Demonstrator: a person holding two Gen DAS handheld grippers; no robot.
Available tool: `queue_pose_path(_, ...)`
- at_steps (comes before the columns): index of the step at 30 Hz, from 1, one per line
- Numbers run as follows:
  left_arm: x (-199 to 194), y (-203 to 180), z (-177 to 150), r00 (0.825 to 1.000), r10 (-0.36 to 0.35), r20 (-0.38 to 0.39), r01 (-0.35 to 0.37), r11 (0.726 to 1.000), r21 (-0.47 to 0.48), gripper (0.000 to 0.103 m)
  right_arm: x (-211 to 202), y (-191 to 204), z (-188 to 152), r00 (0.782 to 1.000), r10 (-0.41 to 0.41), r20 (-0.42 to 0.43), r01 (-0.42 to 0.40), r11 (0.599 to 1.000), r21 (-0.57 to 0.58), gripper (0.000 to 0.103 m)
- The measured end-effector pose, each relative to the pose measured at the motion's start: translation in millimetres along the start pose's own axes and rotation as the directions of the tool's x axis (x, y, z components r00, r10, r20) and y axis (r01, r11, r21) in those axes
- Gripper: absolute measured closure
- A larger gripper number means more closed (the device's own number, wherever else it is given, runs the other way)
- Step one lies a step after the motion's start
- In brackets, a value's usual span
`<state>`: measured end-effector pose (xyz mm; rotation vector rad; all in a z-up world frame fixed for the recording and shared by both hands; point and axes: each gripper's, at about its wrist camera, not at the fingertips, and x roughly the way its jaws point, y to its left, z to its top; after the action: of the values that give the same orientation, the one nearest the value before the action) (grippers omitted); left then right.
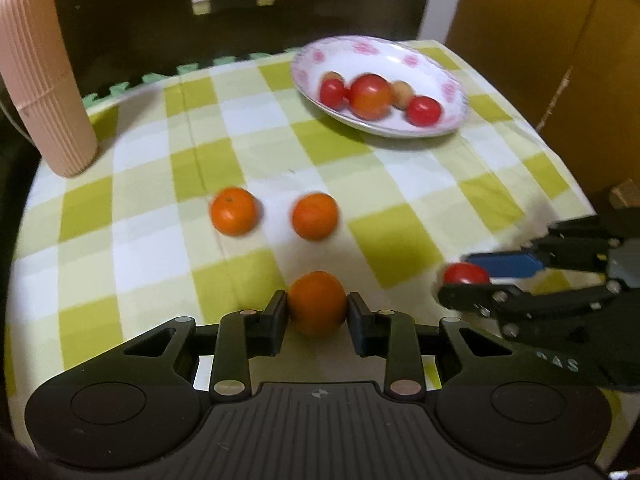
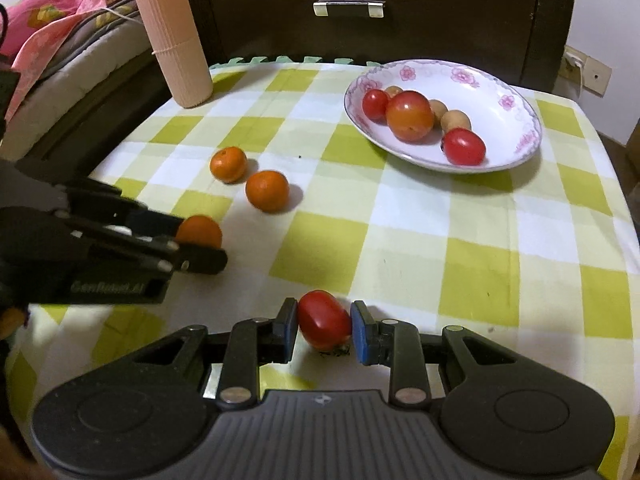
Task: Organize fruits
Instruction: 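Close right tool on the cherry tomato while left tool closes on an orange, then carry the held cherry tomato and orange up over the white floral bowl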
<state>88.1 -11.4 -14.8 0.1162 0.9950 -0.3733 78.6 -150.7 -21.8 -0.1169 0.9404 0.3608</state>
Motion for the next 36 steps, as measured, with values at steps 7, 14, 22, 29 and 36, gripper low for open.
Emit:
queue_pose_path(7, 0.8, -16.0, -14.1, 1.000, 0.008, -0.014, -0.007, 0.999, 0.044, 0.062, -1.5, 5.3, -8.6, 1.000, -0.002, -0.010, 0.002, 1.000, -0.020, 0.075)
queue_pose_path(14, 1.8, -19.6, -17.0, 1.000, 0.013, -0.006, -0.013, 0.998, 0.067, 0.044, -1.6, 3.4, -10.4, 1.000, 0.023, -0.015, -0.024, 0.999, -0.023, 0.070)
queue_pose_path(22, 3.3, -24.3, -20.8, 0.999, 0.037, 0.001, -0.037, 0.996, 0.086, 0.036, -6.8, 3.9, -16.8, 1.000, 0.025, -0.015, -0.026, 0.999, -0.032, 0.066)
queue_pose_path(29, 2.4, -27.0, -18.7, 0.999, 0.038, 0.014, -0.039, 0.997, 0.071, 0.051, -5.6, 4.3, -15.0, 1.000, 0.018, -0.017, -0.018, 1.000, -0.025, 0.072)
queue_pose_path(36, 5.1, -31.2, -16.9, 0.999, 0.038, 0.013, -0.039, 0.996, 0.076, 0.054, -5.9, 3.0, -15.0, 1.000, 0.013, -0.018, -0.014, 1.000, -0.023, 0.074)
